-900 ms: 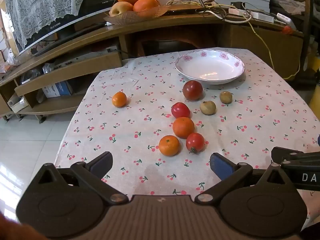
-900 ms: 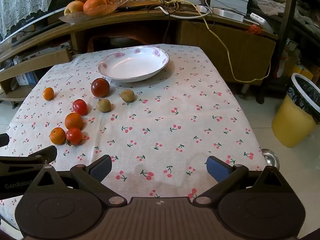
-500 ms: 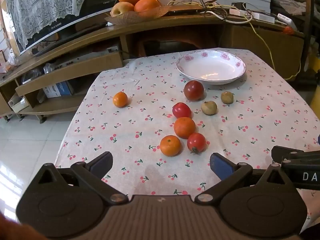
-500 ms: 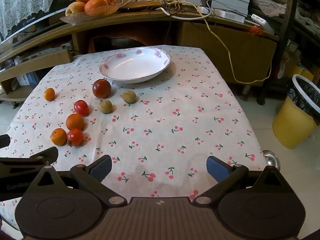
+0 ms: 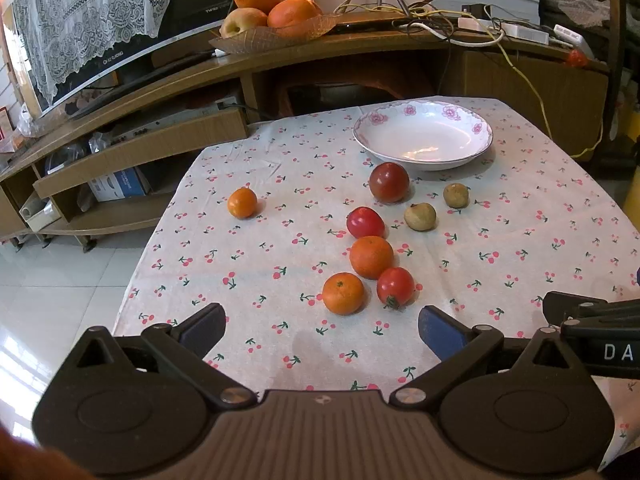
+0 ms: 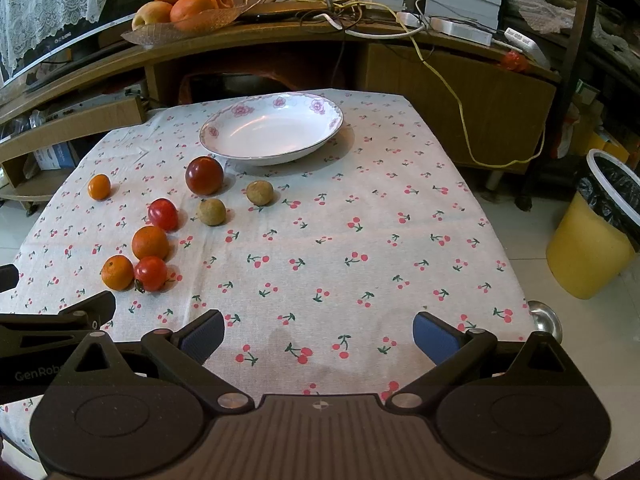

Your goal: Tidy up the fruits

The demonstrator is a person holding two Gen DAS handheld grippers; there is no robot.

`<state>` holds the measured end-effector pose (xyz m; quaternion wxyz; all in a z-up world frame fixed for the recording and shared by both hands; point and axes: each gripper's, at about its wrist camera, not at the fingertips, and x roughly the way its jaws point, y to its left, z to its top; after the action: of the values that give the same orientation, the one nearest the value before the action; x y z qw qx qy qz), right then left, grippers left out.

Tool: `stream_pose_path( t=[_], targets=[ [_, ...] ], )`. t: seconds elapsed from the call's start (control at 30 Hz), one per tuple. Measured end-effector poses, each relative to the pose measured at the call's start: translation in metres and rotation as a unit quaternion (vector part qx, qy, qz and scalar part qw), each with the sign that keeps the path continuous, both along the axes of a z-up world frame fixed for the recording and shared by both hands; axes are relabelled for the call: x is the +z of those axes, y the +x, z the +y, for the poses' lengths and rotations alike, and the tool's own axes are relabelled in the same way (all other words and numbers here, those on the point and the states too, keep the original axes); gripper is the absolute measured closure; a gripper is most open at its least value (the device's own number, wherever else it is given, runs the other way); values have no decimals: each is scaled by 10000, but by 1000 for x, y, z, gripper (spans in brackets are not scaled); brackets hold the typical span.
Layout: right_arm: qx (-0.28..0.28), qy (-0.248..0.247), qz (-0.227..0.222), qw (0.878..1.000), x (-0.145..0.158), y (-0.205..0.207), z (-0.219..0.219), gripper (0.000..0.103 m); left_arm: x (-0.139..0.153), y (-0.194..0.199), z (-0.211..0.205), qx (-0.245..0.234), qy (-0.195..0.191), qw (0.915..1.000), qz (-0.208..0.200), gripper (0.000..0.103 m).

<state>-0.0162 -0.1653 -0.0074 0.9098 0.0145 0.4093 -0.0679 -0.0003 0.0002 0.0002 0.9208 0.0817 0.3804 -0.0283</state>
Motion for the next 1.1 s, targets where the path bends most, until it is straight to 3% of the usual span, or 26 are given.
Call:
stream_pose_path(
  t=[1.1],
  targets=[
    [141,43,124,9998,-7,6,7,7,-7,3,1,-43,81,10000,36,0]
  ],
)
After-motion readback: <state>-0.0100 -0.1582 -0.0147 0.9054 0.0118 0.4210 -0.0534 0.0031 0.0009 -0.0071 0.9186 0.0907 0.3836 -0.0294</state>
